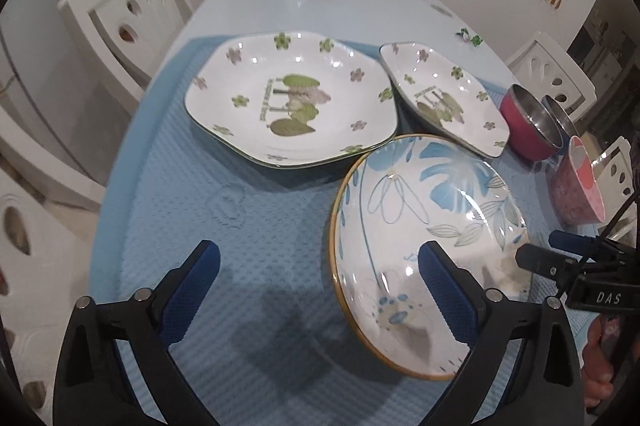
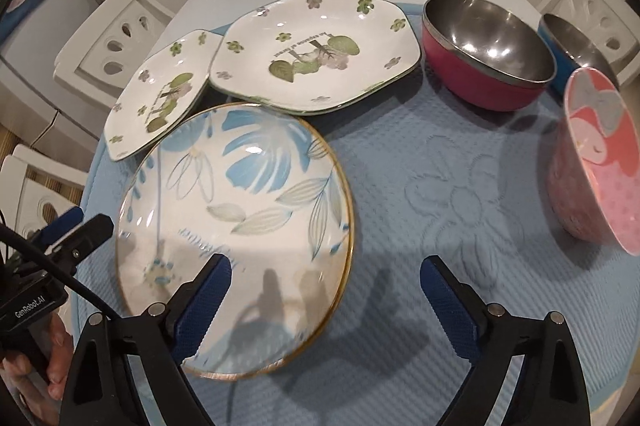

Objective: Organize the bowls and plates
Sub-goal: 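Close both grippers on the rim of the blue-leaf plate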

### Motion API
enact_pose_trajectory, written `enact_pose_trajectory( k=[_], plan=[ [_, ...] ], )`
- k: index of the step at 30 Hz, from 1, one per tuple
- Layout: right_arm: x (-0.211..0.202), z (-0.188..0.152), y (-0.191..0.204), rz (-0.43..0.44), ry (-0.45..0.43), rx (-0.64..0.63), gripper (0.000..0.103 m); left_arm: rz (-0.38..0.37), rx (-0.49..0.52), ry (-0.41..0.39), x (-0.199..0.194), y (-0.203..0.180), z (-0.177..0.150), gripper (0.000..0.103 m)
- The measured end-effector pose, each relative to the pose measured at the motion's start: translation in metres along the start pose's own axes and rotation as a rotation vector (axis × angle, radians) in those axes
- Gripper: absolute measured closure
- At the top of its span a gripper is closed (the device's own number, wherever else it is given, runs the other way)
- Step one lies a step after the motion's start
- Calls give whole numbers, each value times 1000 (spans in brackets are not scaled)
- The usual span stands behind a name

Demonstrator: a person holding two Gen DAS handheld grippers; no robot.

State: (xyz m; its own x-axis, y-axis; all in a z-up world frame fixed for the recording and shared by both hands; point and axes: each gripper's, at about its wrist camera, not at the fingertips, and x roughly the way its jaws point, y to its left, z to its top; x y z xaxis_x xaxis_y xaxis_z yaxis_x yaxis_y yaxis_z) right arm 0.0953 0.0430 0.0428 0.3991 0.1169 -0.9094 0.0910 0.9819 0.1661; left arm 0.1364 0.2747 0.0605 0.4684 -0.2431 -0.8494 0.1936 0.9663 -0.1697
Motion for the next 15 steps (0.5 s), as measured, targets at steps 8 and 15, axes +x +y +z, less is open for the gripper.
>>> enact_pose_trajectory(
  k=[8,15],
  plan=[
    [23,14,-9,57,16,-2,28,-64,-7,77,32,0,0,47],
    [34,13,-8,58,23,-33,55,-104,-13,68,38,-2,-2,67]
  ],
)
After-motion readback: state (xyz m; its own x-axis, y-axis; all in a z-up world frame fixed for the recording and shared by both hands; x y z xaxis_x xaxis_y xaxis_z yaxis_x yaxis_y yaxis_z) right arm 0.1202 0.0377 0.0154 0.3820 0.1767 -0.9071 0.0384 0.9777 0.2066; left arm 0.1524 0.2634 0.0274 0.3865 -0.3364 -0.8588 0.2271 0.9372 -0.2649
